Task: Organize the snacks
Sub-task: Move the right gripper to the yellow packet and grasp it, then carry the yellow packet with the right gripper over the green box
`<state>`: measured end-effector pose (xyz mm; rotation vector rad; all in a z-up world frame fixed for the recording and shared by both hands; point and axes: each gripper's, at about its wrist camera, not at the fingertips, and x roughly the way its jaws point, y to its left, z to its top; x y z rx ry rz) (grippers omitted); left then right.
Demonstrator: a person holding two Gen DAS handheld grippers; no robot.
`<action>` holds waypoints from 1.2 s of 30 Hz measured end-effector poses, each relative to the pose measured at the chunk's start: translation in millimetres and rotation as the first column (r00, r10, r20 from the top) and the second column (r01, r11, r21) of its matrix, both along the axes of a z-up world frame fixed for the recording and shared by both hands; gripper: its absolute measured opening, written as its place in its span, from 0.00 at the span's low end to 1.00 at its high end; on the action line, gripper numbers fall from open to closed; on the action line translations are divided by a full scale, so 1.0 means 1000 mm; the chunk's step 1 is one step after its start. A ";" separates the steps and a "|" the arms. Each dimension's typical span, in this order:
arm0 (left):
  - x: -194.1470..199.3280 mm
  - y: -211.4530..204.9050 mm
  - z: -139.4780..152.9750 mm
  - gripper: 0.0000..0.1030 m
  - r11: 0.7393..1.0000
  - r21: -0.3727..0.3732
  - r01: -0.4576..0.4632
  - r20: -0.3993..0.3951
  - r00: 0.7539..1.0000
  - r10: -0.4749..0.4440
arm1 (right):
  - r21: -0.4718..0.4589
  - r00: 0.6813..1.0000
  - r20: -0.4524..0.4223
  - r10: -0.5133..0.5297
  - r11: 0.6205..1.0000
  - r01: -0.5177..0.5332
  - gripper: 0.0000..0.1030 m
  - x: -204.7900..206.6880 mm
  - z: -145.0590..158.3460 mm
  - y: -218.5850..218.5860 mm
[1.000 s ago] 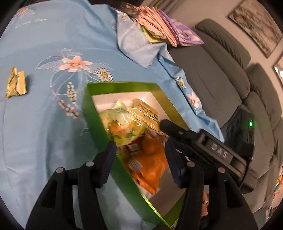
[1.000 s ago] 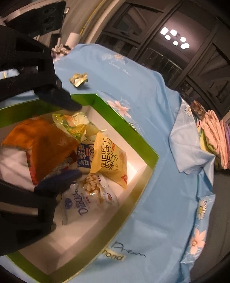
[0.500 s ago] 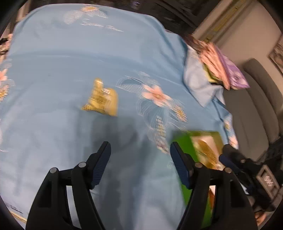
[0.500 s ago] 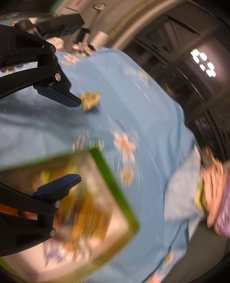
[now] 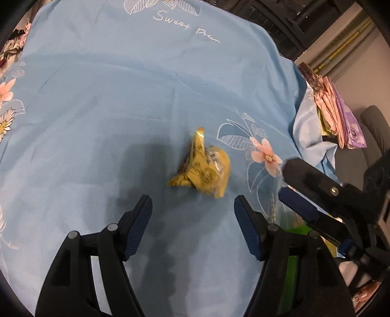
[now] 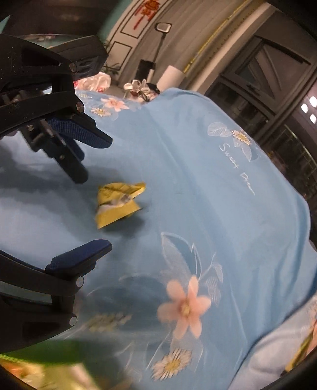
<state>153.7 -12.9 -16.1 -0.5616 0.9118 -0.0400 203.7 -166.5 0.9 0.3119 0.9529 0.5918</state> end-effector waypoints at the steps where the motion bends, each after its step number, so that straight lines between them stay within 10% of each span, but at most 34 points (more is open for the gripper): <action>1: 0.003 0.002 -0.002 0.67 1.000 -0.008 0.004 0.008 1.000 -0.004 | -0.001 1.000 -0.004 0.005 1.000 -0.005 0.77 0.007 -0.005 0.005; 12: 0.027 0.008 -0.031 0.67 0.995 -0.075 0.070 0.067 0.996 -0.065 | -0.007 0.997 -0.068 0.036 0.999 -0.037 0.75 0.047 -0.046 0.032; 17: 0.029 0.006 -0.039 0.62 0.990 -0.090 0.106 0.070 0.993 -0.100 | -0.021 0.991 -0.128 0.045 0.999 -0.048 0.53 0.055 -0.063 0.037; 22: 0.027 0.011 -0.044 0.42 0.980 -0.163 0.110 0.068 0.993 -0.100 | 0.041 0.984 -0.165 0.066 0.997 -0.061 0.46 0.052 -0.072 0.032; 36: -0.019 -0.039 0.010 0.31 0.981 -0.045 0.190 0.054 0.981 -0.187 | 0.144 0.989 -0.138 0.052 0.989 -0.032 0.45 -0.003 -0.038 -0.007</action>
